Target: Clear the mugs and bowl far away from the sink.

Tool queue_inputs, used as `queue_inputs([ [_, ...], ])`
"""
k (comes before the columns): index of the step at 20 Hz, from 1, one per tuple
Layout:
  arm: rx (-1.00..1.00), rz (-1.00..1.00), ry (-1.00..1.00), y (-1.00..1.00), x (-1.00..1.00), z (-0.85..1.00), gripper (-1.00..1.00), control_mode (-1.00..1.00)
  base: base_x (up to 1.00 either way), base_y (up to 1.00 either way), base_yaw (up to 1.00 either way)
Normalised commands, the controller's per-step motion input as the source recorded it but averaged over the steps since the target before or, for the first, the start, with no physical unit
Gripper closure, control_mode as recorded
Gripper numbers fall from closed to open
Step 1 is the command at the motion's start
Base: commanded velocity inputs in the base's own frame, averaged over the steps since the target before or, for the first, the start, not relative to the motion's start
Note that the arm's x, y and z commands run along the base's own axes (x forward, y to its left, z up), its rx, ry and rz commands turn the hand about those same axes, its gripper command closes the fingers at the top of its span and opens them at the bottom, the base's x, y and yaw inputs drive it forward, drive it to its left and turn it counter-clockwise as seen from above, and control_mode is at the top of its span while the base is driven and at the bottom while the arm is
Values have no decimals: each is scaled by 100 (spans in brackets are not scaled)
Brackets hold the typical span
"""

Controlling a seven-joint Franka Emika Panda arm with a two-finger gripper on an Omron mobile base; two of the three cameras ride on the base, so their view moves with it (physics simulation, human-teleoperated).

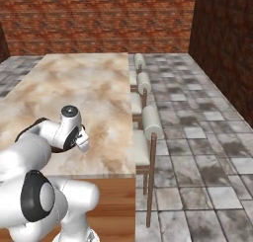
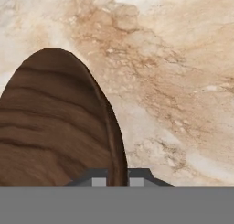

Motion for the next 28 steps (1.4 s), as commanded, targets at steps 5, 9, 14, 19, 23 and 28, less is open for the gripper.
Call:
queue_inputs([
  [5, 0, 0, 0, 0, 0, 0, -100, -100, 0, 0, 0],
  [9, 0, 0, 4, 0, 0, 4, -100, -100, 0, 0, 0],
  [14, 3, -5, 5, -30, -25, 71, -100, -100, 0, 0, 0],
  [19, 2, -13, 13, -35, -32, 100, -100, -100, 0, 0, 0],
  [23, 0, -18, 11, -8, -19, 100, -100, -100, 0, 0, 0],
  [28, -10, -13, -4, 0, -21, 100, -100, -100, 0, 0, 0],
])
